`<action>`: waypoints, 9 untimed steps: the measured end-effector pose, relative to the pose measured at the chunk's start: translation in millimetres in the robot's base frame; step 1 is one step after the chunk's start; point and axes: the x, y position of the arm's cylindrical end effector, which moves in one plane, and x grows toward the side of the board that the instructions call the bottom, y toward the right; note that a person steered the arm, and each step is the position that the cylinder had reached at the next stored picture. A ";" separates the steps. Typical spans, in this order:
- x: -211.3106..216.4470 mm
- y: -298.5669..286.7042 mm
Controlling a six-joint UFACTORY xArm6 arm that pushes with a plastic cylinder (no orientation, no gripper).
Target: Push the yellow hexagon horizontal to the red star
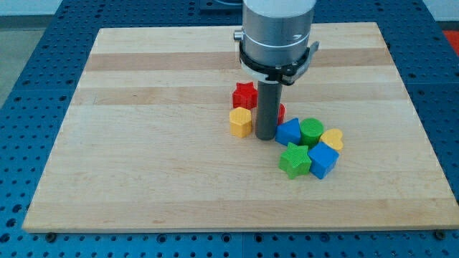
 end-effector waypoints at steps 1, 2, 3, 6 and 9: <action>-4.7 -5.8; -4.7 -30.8; -4.7 -64.1; -27.1 -82.2; -33.7 -122.0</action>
